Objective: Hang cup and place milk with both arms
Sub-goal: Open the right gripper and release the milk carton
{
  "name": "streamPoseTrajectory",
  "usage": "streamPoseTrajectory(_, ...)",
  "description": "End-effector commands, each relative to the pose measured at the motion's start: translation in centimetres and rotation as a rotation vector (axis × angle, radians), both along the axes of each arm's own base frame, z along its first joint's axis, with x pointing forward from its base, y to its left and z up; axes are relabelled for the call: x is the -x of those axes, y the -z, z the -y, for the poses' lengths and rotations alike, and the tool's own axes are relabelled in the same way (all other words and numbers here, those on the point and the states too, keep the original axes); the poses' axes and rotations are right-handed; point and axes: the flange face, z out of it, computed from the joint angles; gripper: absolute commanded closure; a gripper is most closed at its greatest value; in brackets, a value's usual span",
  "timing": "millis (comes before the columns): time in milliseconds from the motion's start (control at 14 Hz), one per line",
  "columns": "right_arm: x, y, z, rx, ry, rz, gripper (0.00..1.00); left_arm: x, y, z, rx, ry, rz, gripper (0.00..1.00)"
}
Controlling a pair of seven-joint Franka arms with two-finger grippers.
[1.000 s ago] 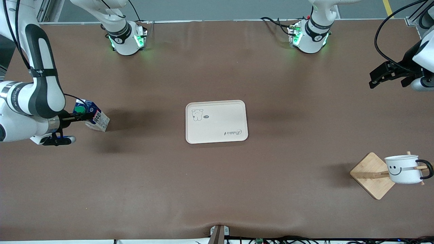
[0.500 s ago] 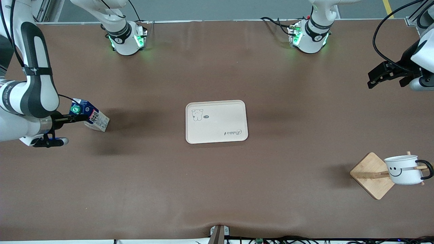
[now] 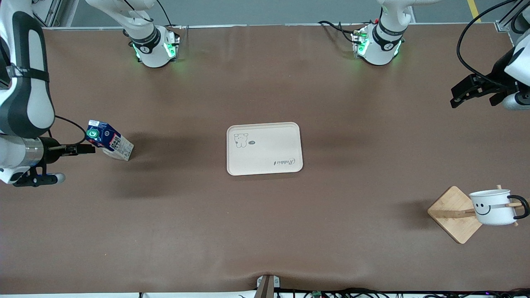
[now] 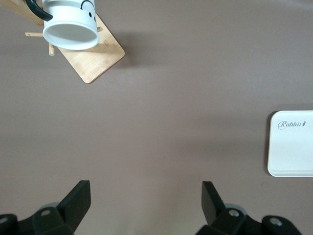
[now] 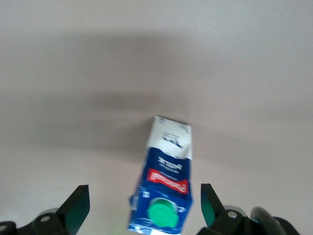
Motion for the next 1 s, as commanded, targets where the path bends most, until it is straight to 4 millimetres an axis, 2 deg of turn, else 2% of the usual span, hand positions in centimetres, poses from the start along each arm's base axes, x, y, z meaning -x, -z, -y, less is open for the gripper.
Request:
streamPoseTrajectory(0, -1.0, -6.7, -3.3, 0.013, -0.104, 0.064, 0.00, 0.2, -0.6, 0.1, 0.011, -0.013, 0.011, 0.00)
streamPoseTrajectory(71, -1.2, -8.5, -4.9, 0.057, -0.149, 0.076, 0.00, 0.2, -0.5, 0.0, 0.009, -0.013, 0.009, 0.00)
streamPoseTrajectory(214, -1.3, -12.5, -6.8, 0.093, -0.178, 0.144, 0.00, 0.2, -0.3, 0.0, 0.009, -0.013, 0.003, 0.00)
streamPoseTrajectory(286, -0.1, -14.8, -8.8, 0.101, -0.196, 0.158, 0.00, 0.3, -0.2, 0.1, 0.009, -0.012, 0.000, 0.00)
streamPoseTrajectory(357, 1.5, -17.2, -9.6, 0.104, -0.172, 0.171, 0.00, 0.4, -0.1, 0.3, 0.008, -0.009, -0.006, 0.00)
streamPoseTrajectory(500, 3.8, -19.7, -10.8, 0.113, -0.142, 0.167, 0.00, 0.6, -0.3, 0.4, 0.007, -0.004, -0.005, 0.00)
streamPoseTrajectory(571, 4.9, -20.1, -11.0, 0.119, -0.147, 0.154, 0.00, 1.0, -0.6, 0.4, 0.005, -0.004, 0.001, 0.00)
streamPoseTrajectory(786, 8.8, -20.7, -7.8, 0.093, -0.084, 0.170, 0.00, 1.6, -0.5, 0.9, 0.002, 0.002, 0.026, 0.00)
streamPoseTrajectory(857, 9.8, -20.3, -6.4, 0.080, -0.055, 0.168, 0.00, 2.0, -0.3, 1.1, 0.001, 0.002, 0.046, 0.00)
streamPoseTrajectory(929, 10.5, -20.6, -6.0, 0.065, -0.044, 0.174, 0.00, 2.0, -0.3, 1.0, 0.001, -0.001, 0.052, 0.00)
